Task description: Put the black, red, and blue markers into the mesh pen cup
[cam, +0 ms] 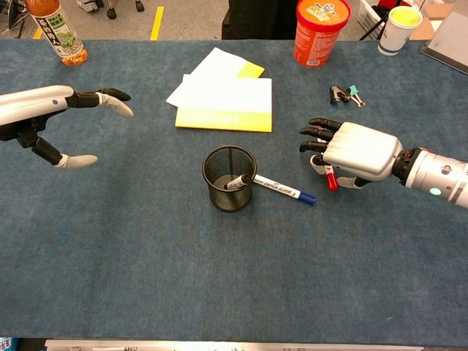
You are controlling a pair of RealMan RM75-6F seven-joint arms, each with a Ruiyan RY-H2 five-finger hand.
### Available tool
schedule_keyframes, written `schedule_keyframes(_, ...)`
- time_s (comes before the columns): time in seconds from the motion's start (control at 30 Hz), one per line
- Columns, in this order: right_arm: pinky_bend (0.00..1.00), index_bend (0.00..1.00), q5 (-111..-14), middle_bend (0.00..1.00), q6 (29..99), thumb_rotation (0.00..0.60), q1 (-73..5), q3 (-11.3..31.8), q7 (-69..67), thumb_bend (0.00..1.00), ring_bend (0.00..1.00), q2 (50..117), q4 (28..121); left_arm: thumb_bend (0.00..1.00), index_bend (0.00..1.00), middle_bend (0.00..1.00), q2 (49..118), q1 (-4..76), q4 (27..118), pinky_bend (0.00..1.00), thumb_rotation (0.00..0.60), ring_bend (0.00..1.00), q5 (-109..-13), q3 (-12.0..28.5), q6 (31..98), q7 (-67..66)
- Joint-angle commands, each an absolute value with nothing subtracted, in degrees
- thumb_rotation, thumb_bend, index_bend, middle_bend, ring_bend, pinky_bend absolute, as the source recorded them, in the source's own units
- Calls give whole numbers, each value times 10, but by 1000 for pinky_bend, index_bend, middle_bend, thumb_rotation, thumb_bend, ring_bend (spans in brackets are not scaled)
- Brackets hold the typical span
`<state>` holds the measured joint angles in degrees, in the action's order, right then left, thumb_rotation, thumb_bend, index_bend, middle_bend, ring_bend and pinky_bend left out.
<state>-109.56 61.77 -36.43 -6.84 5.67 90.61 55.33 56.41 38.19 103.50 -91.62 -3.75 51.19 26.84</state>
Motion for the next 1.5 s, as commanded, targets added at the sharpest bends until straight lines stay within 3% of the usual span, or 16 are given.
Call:
schedule_keyframes(0.03,60,502,-1092,228,616,600,-366,-70,58,239,47,908,552,308,175,19,564,381,1034,10,600,0,-918,-37,513,271)
schedule_keyframes(0.57,60,642,-1062,276,652,600,-365,-63,47,251,68,895,586,308,178,18,560,377,1030,10,600,0,-922,-38,519,289)
schedule_keyframes(1.07,60,657,-968,283,706,600,-367,34,-56,251,68,775,918,308,186,18,539,372,1048,10,600,0,-933,-45,522,288)
schedule_keyframes(1.5,60,657,-917,283,654,600,-384,45,-180,250,68,772,1034,308,185,17,535,371,1057,10,600,0,-928,-44,516,279)
